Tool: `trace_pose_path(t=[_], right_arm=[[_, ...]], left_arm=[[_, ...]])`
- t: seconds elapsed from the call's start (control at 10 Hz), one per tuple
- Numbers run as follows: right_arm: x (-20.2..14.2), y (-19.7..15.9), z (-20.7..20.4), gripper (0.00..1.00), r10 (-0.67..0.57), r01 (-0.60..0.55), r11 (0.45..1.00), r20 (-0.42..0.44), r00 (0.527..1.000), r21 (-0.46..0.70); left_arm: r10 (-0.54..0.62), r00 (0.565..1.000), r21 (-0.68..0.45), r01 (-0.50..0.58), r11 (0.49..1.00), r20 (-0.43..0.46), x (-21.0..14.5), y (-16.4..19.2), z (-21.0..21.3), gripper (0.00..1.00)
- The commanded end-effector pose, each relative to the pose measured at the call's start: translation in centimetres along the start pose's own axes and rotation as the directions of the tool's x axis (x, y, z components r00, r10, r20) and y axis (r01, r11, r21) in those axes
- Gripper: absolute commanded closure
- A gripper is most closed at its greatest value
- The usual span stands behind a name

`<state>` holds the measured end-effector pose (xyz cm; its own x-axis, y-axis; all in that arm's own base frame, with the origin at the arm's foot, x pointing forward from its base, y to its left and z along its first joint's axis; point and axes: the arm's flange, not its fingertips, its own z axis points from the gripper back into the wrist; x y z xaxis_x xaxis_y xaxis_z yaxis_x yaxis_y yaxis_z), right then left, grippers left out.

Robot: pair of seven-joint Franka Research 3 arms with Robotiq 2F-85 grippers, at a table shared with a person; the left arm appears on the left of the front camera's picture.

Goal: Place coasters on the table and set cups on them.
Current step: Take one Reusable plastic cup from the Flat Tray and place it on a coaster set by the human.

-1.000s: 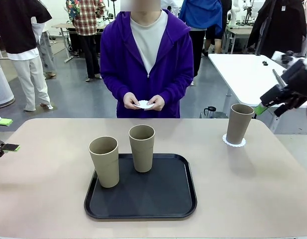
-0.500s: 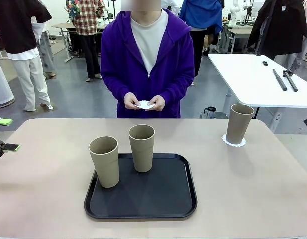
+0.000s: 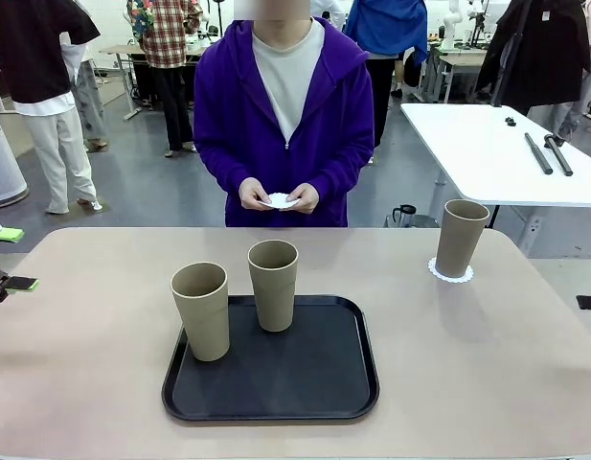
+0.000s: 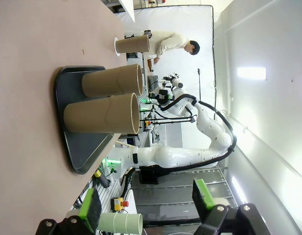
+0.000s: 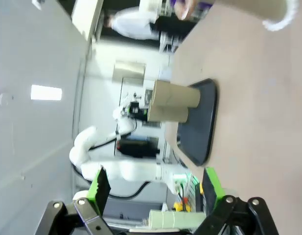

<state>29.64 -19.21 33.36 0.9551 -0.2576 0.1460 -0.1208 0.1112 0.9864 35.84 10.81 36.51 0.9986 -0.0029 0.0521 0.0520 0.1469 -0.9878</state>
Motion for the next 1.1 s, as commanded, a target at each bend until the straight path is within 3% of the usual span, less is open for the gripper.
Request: trace_pose_path(t=[0.0, 0.6, 0.9, 1.0], right_arm=[[-0.3, 0.1, -0.9, 0.0, -0.013, 0.013, 1.0, 0.104, 0.995, 0.005], [1.2, 0.8, -2.0, 0.0, -0.036, 0.034, 0.997, -0.031, 0.999, -0.065], [1.6, 1.2, -2.5, 0.0, -0.039, 0.035, 0.995, -0.044, 0.998, -0.096], [1.6, 0.6, -2.3, 0.0, -0.02, 0.019, 0.999, -0.03, 0.999, -0.045]], left_arm=[[-0.012, 1.0, -0.012, 0.012, 1.0, 0.004, -0.1, -0.2, 0.1, 0.0], [-0.012, 1.0, -0.012, 0.012, 1.0, 0.004, -0.1, -0.2, 0.1, 0.0], [-0.012, 1.0, -0.012, 0.012, 1.0, 0.004, -0.1, -0.2, 0.1, 0.0], [-0.012, 1.0, -0.012, 0.012, 1.0, 0.004, -0.1, -0.2, 0.1, 0.0]])
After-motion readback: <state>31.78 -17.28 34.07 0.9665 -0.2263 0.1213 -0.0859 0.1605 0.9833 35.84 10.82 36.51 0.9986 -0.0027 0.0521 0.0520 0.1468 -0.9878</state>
